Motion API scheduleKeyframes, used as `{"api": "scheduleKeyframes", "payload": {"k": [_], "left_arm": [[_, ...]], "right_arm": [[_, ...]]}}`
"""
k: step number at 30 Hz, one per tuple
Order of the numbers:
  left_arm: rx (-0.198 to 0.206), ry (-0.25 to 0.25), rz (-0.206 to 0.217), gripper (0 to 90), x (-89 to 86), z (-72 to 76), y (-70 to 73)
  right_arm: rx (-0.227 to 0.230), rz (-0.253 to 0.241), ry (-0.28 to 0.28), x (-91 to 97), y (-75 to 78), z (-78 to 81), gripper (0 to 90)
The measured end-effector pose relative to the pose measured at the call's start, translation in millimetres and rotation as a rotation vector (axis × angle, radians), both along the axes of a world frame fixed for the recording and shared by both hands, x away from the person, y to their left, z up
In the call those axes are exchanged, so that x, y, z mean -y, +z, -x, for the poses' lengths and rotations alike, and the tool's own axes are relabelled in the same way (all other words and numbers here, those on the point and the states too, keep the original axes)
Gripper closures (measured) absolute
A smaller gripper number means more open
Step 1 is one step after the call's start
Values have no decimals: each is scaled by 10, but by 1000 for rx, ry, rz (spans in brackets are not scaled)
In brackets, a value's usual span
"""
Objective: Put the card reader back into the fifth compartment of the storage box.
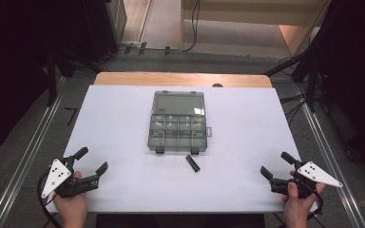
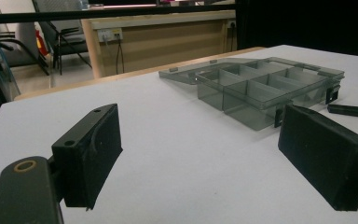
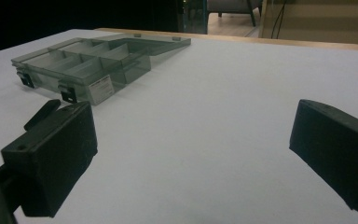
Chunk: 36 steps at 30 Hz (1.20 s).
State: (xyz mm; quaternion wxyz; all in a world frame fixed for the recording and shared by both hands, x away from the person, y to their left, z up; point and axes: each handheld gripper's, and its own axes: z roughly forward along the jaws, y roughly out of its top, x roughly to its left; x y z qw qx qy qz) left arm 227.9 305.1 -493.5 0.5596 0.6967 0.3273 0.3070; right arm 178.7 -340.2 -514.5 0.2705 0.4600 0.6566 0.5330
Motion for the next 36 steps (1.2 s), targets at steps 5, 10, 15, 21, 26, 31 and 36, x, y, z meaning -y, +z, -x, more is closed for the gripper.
{"api": "scheduleKeyframes", "payload": {"k": [5,10,15,21,26,31,36], "left_arm": [[-1,-1,-3,139,9,2,-1],[0,-7,-24,139,29,7,-3],[0,-14,-42,139,48,12,-6],[0,-23,-41,139,48,15,-6],[-1,-25,-45,139,51,16,-6],[-1,-26,-50,139,57,18,-7],[-4,-28,-48,139,54,18,-5]], "right_arm": [[-6,1,14,-13,17,-3,0],[-2,17,40,-82,56,-14,0],[2,30,77,-187,163,-26,0],[0,49,99,-287,276,-56,0],[-14,40,124,-339,327,-95,0],[-19,49,158,-437,404,-145,0],[-38,54,180,-514,462,-198,0]]}}
